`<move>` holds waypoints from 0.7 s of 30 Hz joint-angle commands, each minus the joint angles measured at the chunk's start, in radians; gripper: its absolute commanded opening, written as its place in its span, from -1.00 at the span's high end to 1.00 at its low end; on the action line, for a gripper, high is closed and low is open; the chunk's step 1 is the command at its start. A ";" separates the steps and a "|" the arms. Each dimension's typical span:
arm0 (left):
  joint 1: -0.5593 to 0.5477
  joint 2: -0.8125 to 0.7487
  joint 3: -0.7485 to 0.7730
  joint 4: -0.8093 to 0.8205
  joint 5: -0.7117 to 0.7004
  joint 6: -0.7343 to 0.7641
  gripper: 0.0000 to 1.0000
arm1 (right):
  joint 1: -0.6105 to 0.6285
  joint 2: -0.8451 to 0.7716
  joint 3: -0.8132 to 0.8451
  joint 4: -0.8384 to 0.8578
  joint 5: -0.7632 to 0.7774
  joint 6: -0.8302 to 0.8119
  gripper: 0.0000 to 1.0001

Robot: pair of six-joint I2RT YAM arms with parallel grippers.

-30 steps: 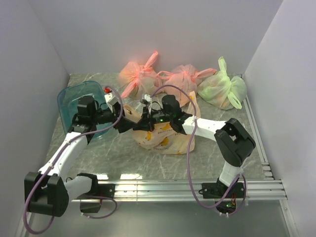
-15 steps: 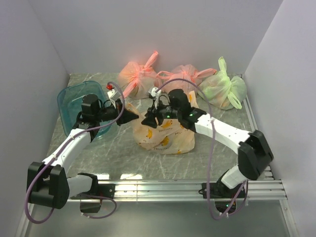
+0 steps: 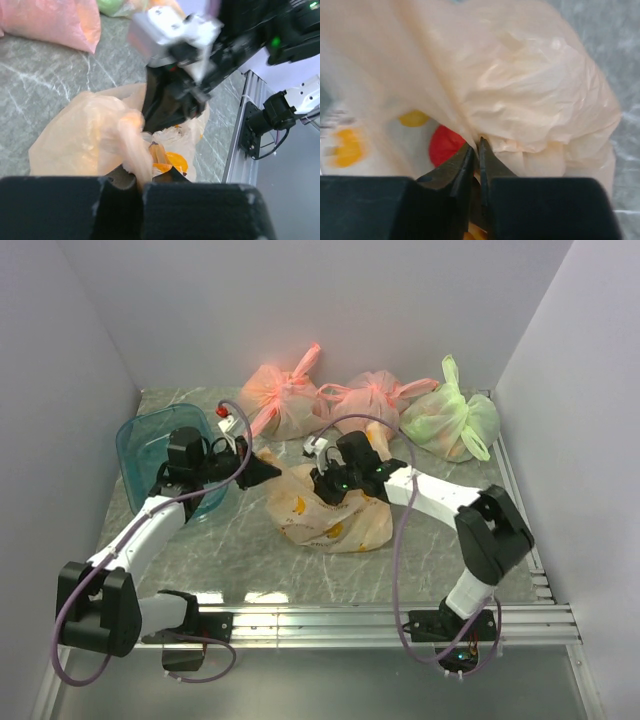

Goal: Place the fake fruits into the plastic bag and tie a complex knot

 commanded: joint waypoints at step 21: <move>-0.023 0.157 0.091 -0.324 -0.447 -0.011 0.99 | 0.003 -0.080 0.083 -0.031 0.159 -0.025 0.38</move>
